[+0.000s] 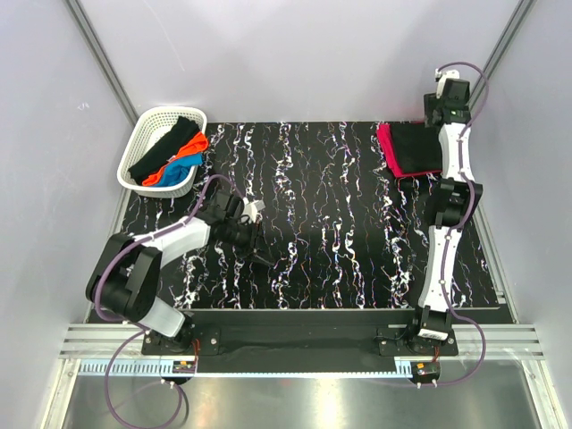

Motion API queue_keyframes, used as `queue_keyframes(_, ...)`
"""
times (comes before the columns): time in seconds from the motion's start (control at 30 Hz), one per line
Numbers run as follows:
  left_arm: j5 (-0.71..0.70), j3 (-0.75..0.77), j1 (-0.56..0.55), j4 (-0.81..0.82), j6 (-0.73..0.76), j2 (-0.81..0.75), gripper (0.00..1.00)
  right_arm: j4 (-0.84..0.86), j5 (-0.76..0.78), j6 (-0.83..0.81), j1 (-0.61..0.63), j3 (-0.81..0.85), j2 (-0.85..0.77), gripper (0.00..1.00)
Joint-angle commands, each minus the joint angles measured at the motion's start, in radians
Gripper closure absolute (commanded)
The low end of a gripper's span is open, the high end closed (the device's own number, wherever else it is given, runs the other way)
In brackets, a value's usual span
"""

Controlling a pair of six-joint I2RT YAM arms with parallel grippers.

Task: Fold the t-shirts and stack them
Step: Neatly place the folded tshirt to the corner, then reset both grippers

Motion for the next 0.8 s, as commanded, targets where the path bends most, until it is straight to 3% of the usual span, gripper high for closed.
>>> queue_keyframes(0.0,-0.043,0.037,0.004,-0.004,-0.071,-0.068,0.76,0.102,-0.024,0.048,-0.007,0.078,-0.055,0.17)
queue_keyframes(0.17,-0.158,0.036,-0.001,0.009,-0.167,-0.165,0.73,0.097,-0.064,0.12,0.037,-0.052,-0.19,0.0)
queue_keyframes(0.43,-0.219,-0.11,-0.013,0.081,-0.307,-0.419,0.71,0.093,-0.171,0.288,0.234,-0.462,-0.551,0.0)
queue_keyframes(0.57,-0.206,-0.239,-0.015,0.085,-0.39,-0.669,0.69,0.094,-0.246,0.458,0.387,-0.777,-0.736,0.0)
queue_keyframes(0.77,-0.215,-0.507,-0.015,0.072,-0.609,-1.106,0.65,0.14,-0.403,0.83,0.496,-1.23,-1.027,0.0)
